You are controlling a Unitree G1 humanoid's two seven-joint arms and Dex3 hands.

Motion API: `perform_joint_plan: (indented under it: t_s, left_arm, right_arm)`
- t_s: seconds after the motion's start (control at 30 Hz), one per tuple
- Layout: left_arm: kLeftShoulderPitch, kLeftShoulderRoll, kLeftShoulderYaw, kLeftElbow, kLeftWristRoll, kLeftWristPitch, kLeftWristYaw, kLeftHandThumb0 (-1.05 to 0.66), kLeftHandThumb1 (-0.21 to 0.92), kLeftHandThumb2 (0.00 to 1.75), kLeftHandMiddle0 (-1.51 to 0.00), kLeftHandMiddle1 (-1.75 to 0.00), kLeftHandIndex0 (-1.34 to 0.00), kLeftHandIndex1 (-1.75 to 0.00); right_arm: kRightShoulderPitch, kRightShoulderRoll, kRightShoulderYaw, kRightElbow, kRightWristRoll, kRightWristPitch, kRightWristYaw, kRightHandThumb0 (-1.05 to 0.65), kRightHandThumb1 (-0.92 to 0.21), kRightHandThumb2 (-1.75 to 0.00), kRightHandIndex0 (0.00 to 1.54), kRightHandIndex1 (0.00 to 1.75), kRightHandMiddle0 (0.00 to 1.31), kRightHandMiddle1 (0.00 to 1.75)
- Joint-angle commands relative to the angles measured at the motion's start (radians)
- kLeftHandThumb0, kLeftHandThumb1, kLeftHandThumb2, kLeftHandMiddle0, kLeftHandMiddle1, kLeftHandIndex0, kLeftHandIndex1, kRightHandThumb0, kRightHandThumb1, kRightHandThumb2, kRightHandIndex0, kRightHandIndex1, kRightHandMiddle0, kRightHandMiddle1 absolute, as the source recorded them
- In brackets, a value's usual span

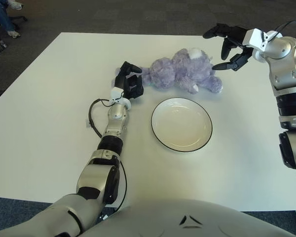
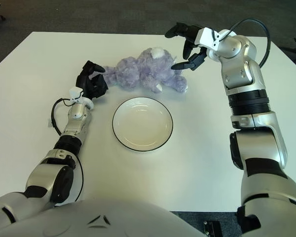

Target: Put the doll into the plate.

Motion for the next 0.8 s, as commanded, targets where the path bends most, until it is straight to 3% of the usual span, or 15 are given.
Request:
perform_joint_plan:
  t_s: [0.0,0.03,0.1,0.2,0.3,0.4,0.47,0.53,0.77]
  left_arm:
    - [0.062,-0.021,-0.006,0.026,-0.003,-0.012,-0.001,-0.39,0.61,0.94,-0.94,-1.75,-0.39,-1.75]
    - [0.063,-0.022,-0.007,0.024,-0.002,-0.012,-0.001,-0.39,0.61,0.94,-0.94,-1.75,-0.39,-1.75]
    - [0.064,-0.022,-0.008,0.022,-0.003,-0.011,-0.001,-0.39,0.61,0.94,-0.95,-1.75,-0.39,-1.75]
    - [0.065,-0.022,-0.008,0.019,-0.004,-0.008,-0.002,-0.39,0.61,0.94,-0.95,-1.75,-0.39,-1.75]
    - [0.068,-0.024,-0.008,0.013,-0.006,-0.006,-0.003,-0.4,0.61,0.94,-0.96,-1.75,-0.39,-1.75]
    - [0.07,-0.025,-0.009,0.009,-0.007,-0.005,-0.004,-0.4,0.61,0.95,-0.96,-1.75,-0.39,-1.75]
    - [0.07,-0.025,-0.008,0.008,-0.008,-0.004,-0.005,-0.4,0.61,0.95,-0.96,-1.75,-0.39,-1.75]
    - [0.07,-0.026,-0.008,0.007,-0.009,-0.003,-0.007,-0.4,0.61,0.95,-0.97,-1.75,-0.39,-1.75]
    - [0.071,-0.027,-0.006,0.006,-0.014,-0.004,-0.014,-0.4,0.6,0.95,-0.97,-1.75,-0.39,-1.75]
  right_arm:
    - [-0.035,0.005,0.033,0.028,-0.037,-0.021,-0.02,-0.58,-0.29,-0.83,0.74,1.73,0.0,0.68]
    - [-0.041,0.005,0.044,0.036,-0.046,-0.027,-0.02,-0.59,-0.29,-0.83,0.75,1.73,0.0,0.68]
    - [-0.052,0.006,0.058,0.052,-0.058,-0.036,-0.019,-0.6,-0.3,-0.83,0.59,1.58,0.0,0.69]
    - [-0.065,0.009,0.071,0.073,-0.069,-0.047,-0.019,-0.61,-0.3,-0.83,0.51,1.27,0.0,0.71]
    - [-0.08,0.015,0.081,0.103,-0.077,-0.059,-0.021,-0.62,-0.31,-0.83,0.46,1.09,0.0,0.74]
    - [-0.098,0.024,0.088,0.14,-0.081,-0.07,-0.024,-0.63,-0.32,-0.81,0.44,1.16,0.0,0.75]
    - [-0.118,0.032,0.096,0.181,-0.087,-0.079,-0.029,-0.64,-0.34,-0.8,0.41,1.32,0.0,0.76]
    - [-0.123,0.036,0.095,0.194,-0.084,-0.08,-0.03,-0.63,-0.34,-0.79,0.37,1.37,0.0,0.77]
    - [-0.137,0.054,0.082,0.242,-0.06,-0.083,-0.039,-0.58,-0.33,-0.82,0.31,1.41,0.0,0.8]
